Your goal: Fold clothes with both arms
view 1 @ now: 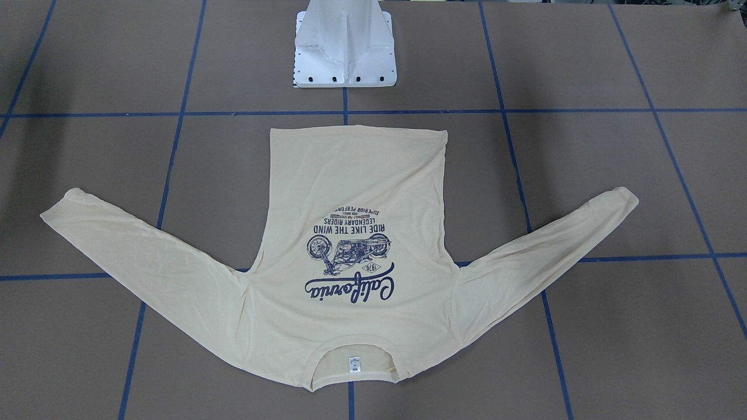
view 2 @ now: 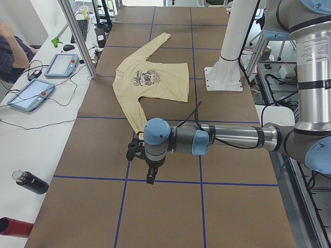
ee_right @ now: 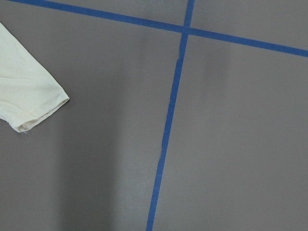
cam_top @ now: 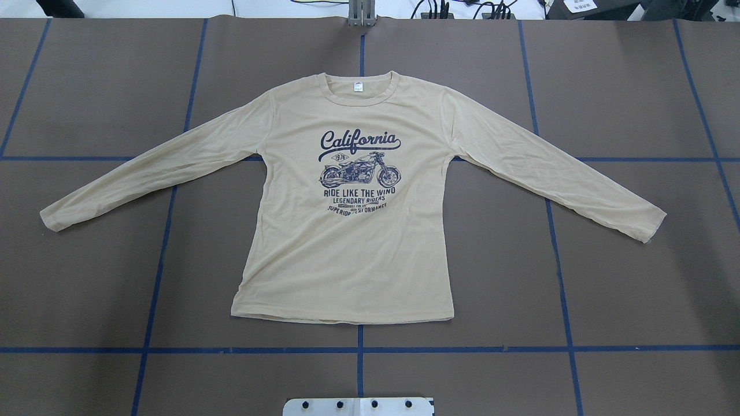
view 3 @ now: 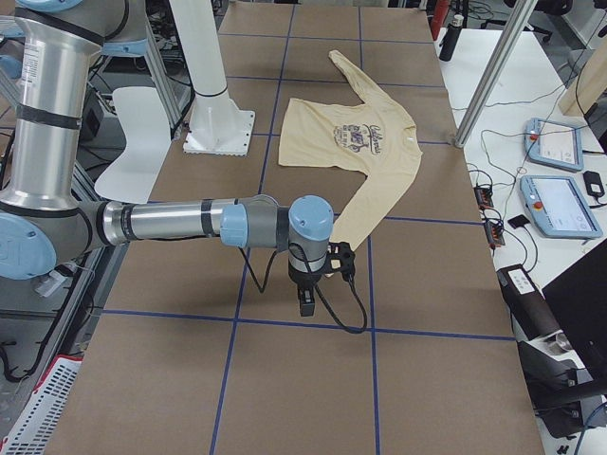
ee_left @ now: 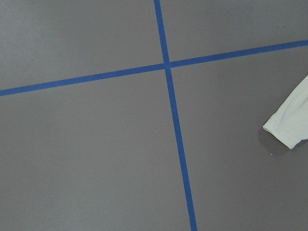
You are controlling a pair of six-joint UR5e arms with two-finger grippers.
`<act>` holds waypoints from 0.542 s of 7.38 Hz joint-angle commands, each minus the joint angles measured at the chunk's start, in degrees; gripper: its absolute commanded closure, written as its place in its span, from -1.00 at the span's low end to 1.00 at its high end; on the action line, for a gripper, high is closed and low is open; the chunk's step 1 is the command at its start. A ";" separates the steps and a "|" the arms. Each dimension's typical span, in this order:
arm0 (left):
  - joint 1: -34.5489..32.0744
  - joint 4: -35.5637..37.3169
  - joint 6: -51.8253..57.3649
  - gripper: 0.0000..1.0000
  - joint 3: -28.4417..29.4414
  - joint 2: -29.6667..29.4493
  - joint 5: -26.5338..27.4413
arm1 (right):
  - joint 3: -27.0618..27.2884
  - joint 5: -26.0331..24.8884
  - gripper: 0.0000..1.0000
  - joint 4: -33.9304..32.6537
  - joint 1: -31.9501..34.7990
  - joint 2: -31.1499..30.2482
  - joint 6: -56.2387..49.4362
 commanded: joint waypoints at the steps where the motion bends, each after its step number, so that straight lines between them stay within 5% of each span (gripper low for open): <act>1: 0.00 -5.50 -0.49 -1.00 0.00 0.12 0.38 | 2.13 0.00 -1.00 0.07 0.09 1.17 -0.11; 4: -0.26 -7.92 0.03 -1.00 -0.52 0.47 -0.15 | 4.25 0.17 -1.00 -0.02 0.09 3.01 0.07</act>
